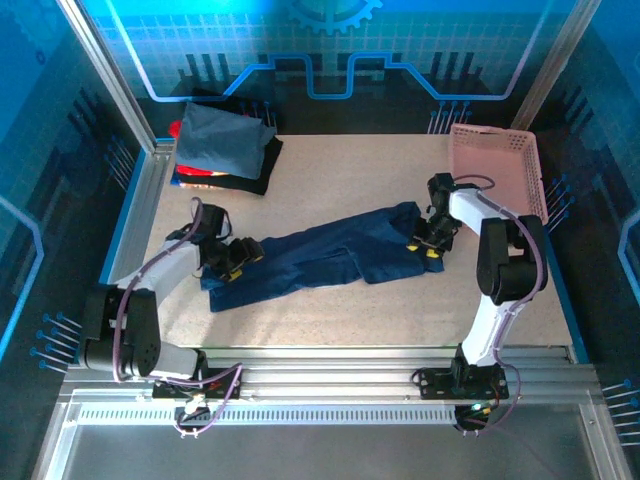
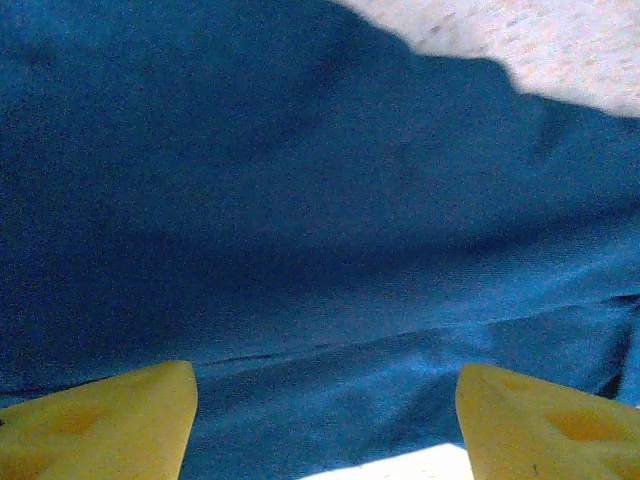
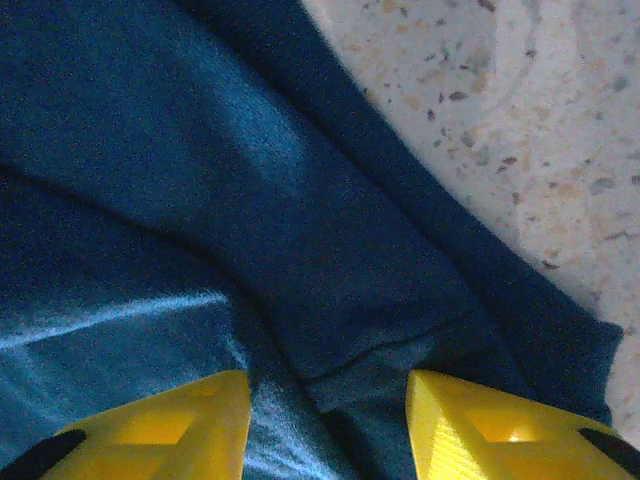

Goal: Fold and stack the t-shirts

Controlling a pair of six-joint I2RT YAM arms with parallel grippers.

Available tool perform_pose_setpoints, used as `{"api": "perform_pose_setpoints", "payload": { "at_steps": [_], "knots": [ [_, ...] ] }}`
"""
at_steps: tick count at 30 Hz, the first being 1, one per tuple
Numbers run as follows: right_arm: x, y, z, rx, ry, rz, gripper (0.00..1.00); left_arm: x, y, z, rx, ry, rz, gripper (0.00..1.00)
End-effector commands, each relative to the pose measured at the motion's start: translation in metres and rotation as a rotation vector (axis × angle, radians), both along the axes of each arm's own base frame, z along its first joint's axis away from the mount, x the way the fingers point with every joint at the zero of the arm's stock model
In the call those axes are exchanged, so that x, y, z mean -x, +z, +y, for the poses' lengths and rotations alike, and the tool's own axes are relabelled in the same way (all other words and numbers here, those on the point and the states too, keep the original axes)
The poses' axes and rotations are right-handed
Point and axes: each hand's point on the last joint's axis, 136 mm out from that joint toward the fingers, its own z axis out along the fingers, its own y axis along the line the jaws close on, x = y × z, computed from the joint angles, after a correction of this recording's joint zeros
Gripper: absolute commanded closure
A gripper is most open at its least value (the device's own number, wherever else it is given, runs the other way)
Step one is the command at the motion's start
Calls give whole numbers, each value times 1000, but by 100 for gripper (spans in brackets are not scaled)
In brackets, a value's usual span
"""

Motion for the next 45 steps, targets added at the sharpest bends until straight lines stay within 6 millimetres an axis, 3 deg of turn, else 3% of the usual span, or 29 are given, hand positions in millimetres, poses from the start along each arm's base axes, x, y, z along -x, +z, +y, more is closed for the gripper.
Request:
{"api": "perform_pose_setpoints", "payload": {
  "at_steps": [1, 4, 8, 13, 17, 20, 26, 29, 30, 32, 34, 37, 40, 43, 45],
  "knots": [
    [14, -13, -9, 52, -66, 57, 54, 11, -25, 10, -18, 36, 78, 30],
    [9, -23, -17, 97, -104, 77, 54, 21, -42, 24, -35, 80, 148, 30],
    [-21, -24, -19, 133, -151, 60, 54, 31, -55, 39, -76, 98, 208, 31],
    [-77, -23, -3, 144, -156, 25, 54, 41, -59, 46, -89, 95, 240, 30],
    [-127, -32, 27, 81, -128, 1, 54, 54, -55, 45, -83, 93, 278, 30],
    [-171, -28, 48, 28, -102, -65, 53, 68, -50, 38, -39, 125, 290, 29],
    [-254, -8, 72, -197, -205, -269, 49, 89, -36, 16, 90, 226, 313, 28],
    [-285, 27, 82, -350, -221, -396, 49, 98, -18, -2, 134, 227, 311, 27],
    [-289, 48, 83, -357, -195, -444, 47, 100, -10, -5, 128, 218, 300, 27],
    [-288, 94, 89, -348, -110, -537, 43, 103, 6, -4, 105, 213, 267, 26],
    [-273, 138, 93, -323, -29, -588, 38, 99, 23, 1, 75, 215, 222, 26],
    [-236, 174, 103, -292, 73, -595, 35, 81, 44, 9, 11, 171, 141, 25],
    [-193, 183, 119, -282, 139, -542, 34, 48, 53, 11, -49, 68, 69, 25],
    [-153, 163, 141, -231, 188, -469, 37, 15, 48, 11, -112, -39, 64, 30],
    [-136, 147, 161, -234, 209, -435, 42, -5, 41, 9, -126, -93, 65, 41]
  ]
}}
